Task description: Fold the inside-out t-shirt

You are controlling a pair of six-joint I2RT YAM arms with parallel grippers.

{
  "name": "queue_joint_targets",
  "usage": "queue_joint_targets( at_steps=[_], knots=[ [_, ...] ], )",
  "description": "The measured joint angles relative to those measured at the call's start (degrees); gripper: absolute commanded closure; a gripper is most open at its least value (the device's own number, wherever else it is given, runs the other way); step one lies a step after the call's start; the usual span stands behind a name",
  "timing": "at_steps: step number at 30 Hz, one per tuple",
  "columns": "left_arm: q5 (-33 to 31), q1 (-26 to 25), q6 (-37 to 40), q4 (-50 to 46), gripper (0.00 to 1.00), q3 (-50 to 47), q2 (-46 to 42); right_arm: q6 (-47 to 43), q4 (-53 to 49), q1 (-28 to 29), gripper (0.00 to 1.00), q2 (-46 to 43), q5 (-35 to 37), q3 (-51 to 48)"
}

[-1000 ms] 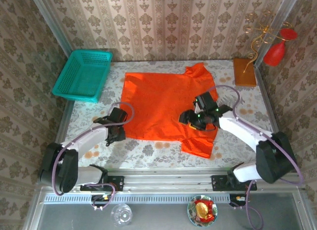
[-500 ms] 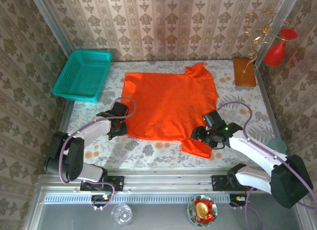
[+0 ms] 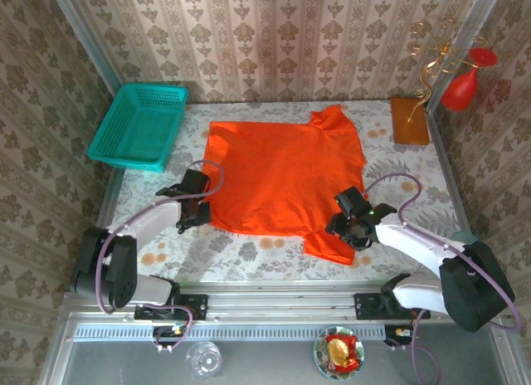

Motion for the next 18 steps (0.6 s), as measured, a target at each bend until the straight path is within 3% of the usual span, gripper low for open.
queue_joint_targets(
  at_steps=[12,15,18],
  knots=[
    [13.57,11.32,-9.68,-3.72,0.99,-10.86,-18.14,5.53,-4.79,-1.9,0.35,0.42,3.85,-0.63],
    [15.23,11.67,-11.78,-5.88,0.79,-11.76,-22.08,5.51,-5.46,-1.9,0.35,0.02,3.85,-0.63],
    [15.8,11.67,-12.66,-7.34,0.7,-10.8,-24.5,5.29,-6.08,-1.9,0.35,-0.33,3.85,-0.48]
  ],
)
